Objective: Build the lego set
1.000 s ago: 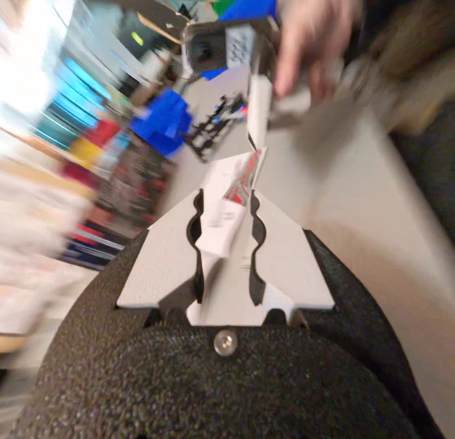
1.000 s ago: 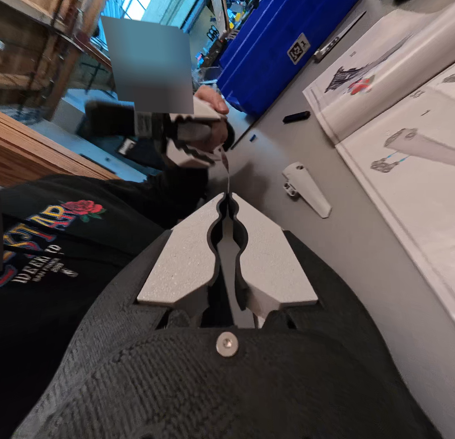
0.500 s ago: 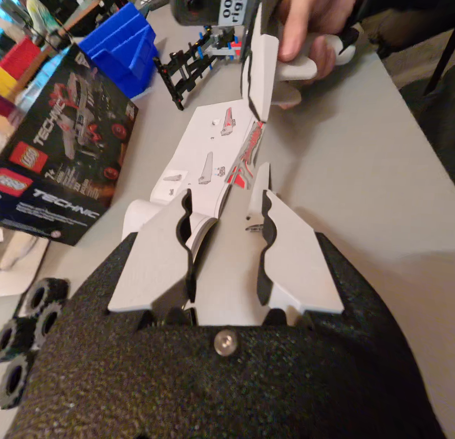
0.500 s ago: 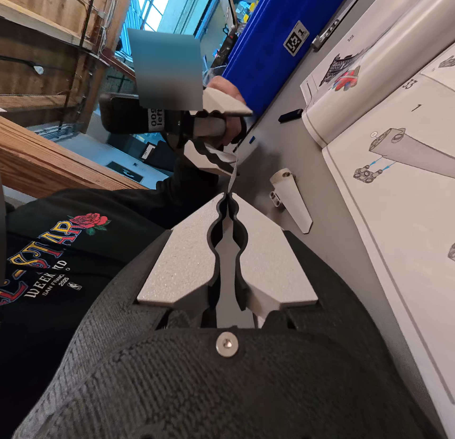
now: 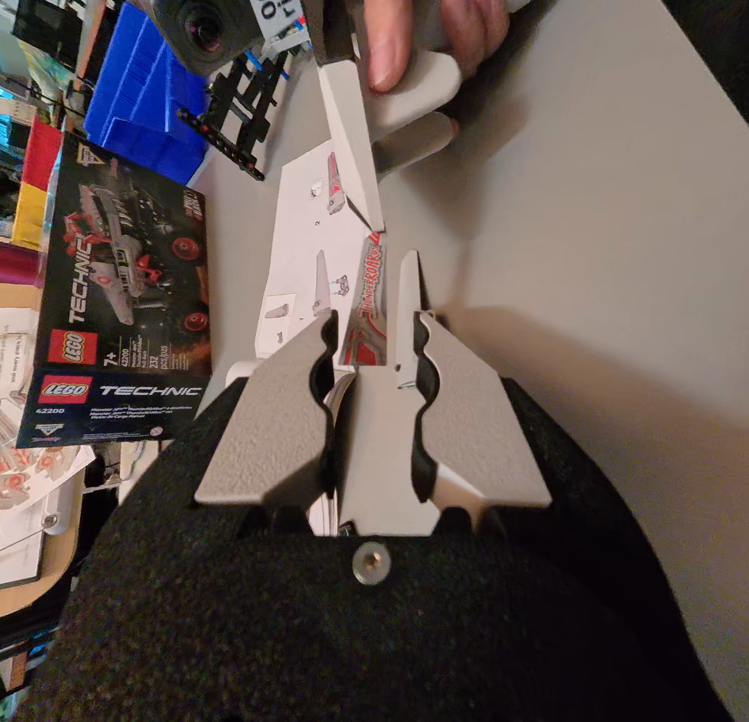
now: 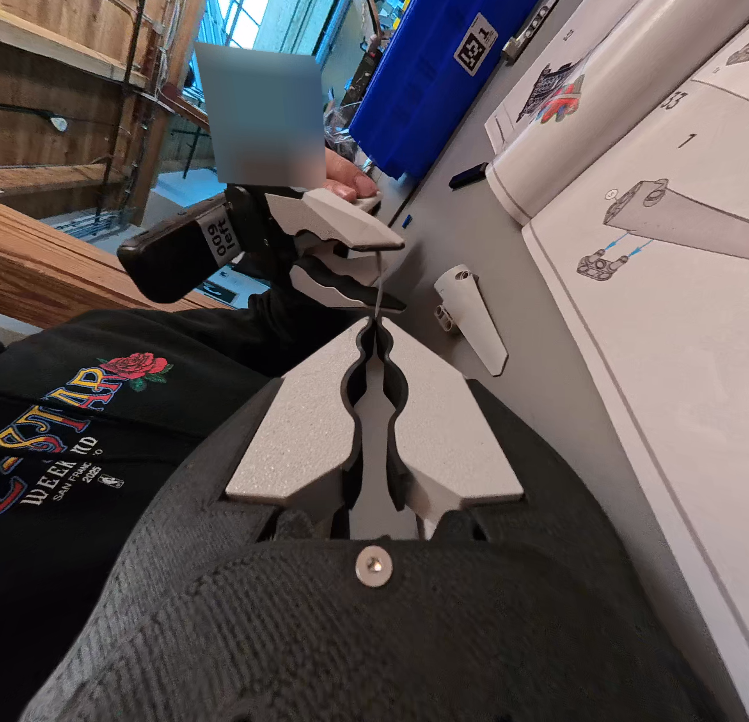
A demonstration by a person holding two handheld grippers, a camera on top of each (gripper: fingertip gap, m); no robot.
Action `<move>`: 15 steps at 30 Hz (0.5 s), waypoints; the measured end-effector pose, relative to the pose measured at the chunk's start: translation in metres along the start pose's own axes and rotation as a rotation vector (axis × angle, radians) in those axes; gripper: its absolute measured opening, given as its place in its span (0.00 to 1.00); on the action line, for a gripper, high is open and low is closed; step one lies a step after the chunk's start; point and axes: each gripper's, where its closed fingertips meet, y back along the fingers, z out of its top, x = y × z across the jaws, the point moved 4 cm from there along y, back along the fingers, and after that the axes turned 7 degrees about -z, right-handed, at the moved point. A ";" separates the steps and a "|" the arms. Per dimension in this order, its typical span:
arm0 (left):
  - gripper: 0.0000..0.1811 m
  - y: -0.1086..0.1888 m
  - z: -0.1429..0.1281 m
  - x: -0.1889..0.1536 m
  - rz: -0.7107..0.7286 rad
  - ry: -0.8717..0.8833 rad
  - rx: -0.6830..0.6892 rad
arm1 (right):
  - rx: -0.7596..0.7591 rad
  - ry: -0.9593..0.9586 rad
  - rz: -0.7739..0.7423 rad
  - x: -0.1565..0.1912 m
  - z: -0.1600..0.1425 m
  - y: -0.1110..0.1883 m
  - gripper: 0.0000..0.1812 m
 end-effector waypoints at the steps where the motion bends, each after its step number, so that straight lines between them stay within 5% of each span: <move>1: 0.19 -0.001 0.001 0.000 0.002 -0.006 0.007 | 0.005 0.010 -0.016 -0.001 -0.001 0.000 0.00; 10: 0.13 -0.006 0.005 0.003 -0.005 0.001 -0.003 | -0.025 -0.002 -0.035 -0.003 -0.002 0.004 0.00; 15: 0.20 0.003 0.003 0.002 -0.090 0.151 -0.124 | -0.010 0.031 -0.056 -0.005 -0.003 0.010 0.00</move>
